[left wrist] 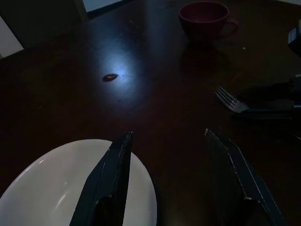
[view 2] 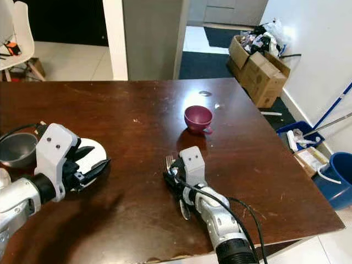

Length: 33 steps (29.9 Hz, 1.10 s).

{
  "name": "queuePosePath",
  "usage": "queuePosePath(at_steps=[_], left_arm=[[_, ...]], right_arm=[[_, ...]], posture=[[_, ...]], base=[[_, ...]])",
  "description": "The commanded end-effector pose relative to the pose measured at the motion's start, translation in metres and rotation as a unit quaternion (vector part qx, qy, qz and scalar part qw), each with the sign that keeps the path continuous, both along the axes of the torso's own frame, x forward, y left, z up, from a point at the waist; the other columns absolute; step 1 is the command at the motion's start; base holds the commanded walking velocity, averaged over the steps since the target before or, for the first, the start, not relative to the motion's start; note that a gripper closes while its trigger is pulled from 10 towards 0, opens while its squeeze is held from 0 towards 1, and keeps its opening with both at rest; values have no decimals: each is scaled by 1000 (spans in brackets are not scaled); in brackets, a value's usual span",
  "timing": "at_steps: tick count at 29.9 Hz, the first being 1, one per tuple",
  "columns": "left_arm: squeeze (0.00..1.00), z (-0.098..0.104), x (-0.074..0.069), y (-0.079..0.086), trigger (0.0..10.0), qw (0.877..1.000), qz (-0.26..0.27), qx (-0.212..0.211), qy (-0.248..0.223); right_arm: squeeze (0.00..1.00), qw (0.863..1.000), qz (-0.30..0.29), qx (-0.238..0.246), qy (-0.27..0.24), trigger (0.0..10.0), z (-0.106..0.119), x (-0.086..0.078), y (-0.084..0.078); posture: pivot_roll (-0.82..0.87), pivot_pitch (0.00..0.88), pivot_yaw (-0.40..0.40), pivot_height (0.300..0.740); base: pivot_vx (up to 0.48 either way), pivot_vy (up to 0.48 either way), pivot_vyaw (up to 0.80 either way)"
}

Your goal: Setting the table

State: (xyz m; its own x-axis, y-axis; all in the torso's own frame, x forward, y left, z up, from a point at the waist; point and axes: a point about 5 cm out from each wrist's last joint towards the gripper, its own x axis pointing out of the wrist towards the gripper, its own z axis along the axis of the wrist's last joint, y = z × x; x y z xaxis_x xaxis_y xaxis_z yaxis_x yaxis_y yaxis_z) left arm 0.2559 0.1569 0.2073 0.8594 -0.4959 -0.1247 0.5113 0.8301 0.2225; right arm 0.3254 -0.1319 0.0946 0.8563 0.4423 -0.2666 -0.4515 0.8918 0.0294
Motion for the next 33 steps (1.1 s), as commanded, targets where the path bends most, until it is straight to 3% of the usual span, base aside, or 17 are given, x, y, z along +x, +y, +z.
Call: queuePosePath(at_steps=[1, 7, 8, 9, 10, 11, 12, 13, 14, 19, 27, 30, 33], left_arm=[[0, 1, -3, -3, 10000, 1000, -8, -1, 2], [0, 1, -4, -5, 10000, 1000, -6, -3, 8], [0, 1, -4, -5, 10000, 1000, -6, -4, 8], [0, 1, -4, -5, 10000, 1000, -6, -5, 9], [0, 1, -4, -6, 10000, 1000, -6, -5, 10], [0, 1, -5, -6, 10000, 1000, -7, -6, 10], [0, 1, -5, -6, 10000, 1000, -7, -6, 10], [0, 0, -5, -7, 10000, 1000, -7, -6, 11], [0, 0, -5, -7, 10000, 1000, -7, -7, 11], [0, 0, -5, -9, 10000, 1000, -7, -10, 13], [0, 0, -4, -10, 10000, 1000, -8, -12, 14], [0, 0, -3, -11, 10000, 1000, -9, -12, 13], [0, 0, -1, -13, 10000, 1000, -10, -14, 11]], right_arm=[[0, 1000, 0, 1, 26, 10000, -10, -3, 1], [0, 999, 7, -6, 54, 10000, -20, -5, 4], [0, 998, 7, -11, 58, 9216, -21, -5, 4], [0, 998, 7, -14, 61, 9216, -23, -6, 4], [0, 998, 8, -16, 66, 4745, -24, -6, 4], [0, 997, 9, -22, 74, 3137, -27, -8, 4], [0, 997, 9, -22, 74, 3137, -27, -8, 4], [0, 996, 11, -27, 79, 2314, -29, -9, 4], [0, 996, 11, -32, 83, 0, -30, -10, 4], [0, 993, 9, -46, 107, 0, -39, -15, 2], [0, 991, -18, -1, 133, 0, -45, -20, 1], [0, 992, -22, 4, 126, 0, -43, -19, 0], [0, 997, -33, 22, 66, 0, -19, -11, -3]], posture=[[113, 90, 25, 740], [115, 101, 23, 740], [114, 102, 23, 740], [114, 102, 23, 740], [113, 103, 22, 740], [113, 103, 22, 740], [113, 103, 22, 740], [111, 104, 22, 740], [110, 105, 22, 740], [107, 106, 20, 740], [98, 106, 23, 740], [97, 104, 23, 740], [88, 98, 24, 740]], base=[[0, 0, 0], [0, 0, 0], [0, 0, 0], [0, 0, 0], [0, 0, 0], [0, 0, 0], [0, 0, 0], [0, 0, 0], [0, 0, 0], [0, 0, 0], [0, 0, 0], [0, 0, 0], [0, 0, 0]])
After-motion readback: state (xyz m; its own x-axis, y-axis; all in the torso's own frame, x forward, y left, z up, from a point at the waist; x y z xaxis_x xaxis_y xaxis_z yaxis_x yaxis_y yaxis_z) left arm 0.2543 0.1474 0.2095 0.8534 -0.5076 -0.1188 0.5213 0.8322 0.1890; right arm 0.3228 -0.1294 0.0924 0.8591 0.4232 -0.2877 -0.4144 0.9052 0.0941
